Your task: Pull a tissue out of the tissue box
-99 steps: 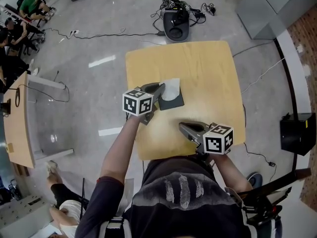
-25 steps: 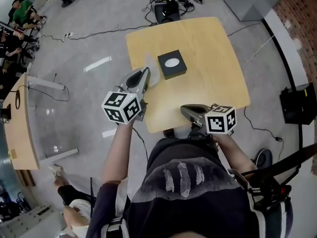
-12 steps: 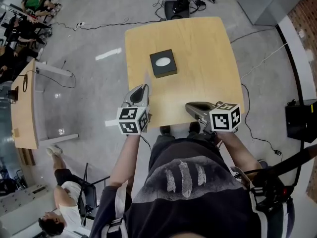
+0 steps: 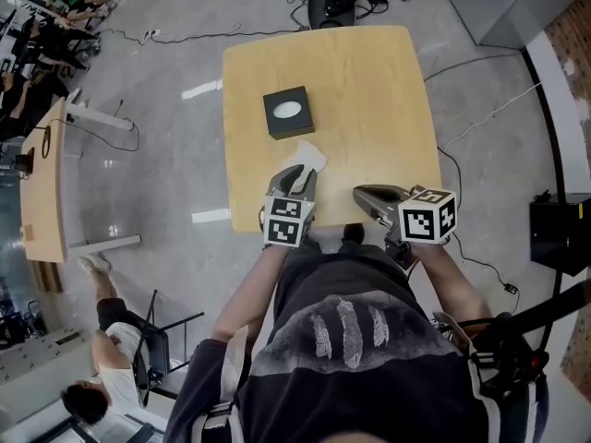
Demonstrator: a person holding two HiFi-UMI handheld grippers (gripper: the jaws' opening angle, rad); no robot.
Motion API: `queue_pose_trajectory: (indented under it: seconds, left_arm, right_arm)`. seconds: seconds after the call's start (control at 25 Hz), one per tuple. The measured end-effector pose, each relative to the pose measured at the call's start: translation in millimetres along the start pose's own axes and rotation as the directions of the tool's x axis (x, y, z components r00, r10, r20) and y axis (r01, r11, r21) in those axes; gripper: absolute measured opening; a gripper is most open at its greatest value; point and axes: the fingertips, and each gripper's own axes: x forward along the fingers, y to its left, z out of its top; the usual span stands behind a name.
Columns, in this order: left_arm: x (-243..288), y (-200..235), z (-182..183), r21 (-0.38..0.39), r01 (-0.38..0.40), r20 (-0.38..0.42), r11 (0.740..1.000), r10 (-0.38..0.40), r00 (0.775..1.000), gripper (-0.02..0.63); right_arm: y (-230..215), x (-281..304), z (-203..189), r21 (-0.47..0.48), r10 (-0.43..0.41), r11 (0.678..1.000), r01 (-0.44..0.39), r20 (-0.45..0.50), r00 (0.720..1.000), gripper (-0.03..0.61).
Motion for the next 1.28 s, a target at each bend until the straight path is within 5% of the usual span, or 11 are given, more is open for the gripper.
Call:
queue_pose_trajectory:
  seconds: [0.28, 0.56, 0.76, 1.0, 1.28]
  left_arm:
    - [14, -18, -13, 0.053, 0.072, -0.084, 0.996, -0.068, 0.994, 0.147]
    - [9, 14, -28, -0.023, -0.026, -0.148, 0.999, 0.023, 0.989, 0.135]
    - [19, 40, -50, 0.046, -0.076, -0.277, 0.996, 0.086, 0.957, 0.093]
    - [29, 95, -73, 0.094, -0.035, -0.344, 0.995, 0.066, 0.936, 0.053]
    - [46, 69, -78, 0.178, 0.056, -0.369, 0.982, 0.014, 0.929, 0.018]
  right_arm:
    - [-10, -11, -7, 0.045, -0.021, 0.999, 0.02, 0.022, 1.0, -0.003]
    - [-14, -6, -6, 0.05, -0.012, 0.999, 0.01, 0.028, 1.0, -0.003]
    - [2, 2, -6, 0.033, -0.009, 0.999, 0.008, 0.013, 1.0, -0.003]
    - [7, 27, 7, 0.029, -0.04, 0.999, 0.039, 0.009, 0.999, -0.003]
    - [-8, -16, -4, 0.026, -0.048, 0.999, 0.048, 0.015, 0.999, -0.003]
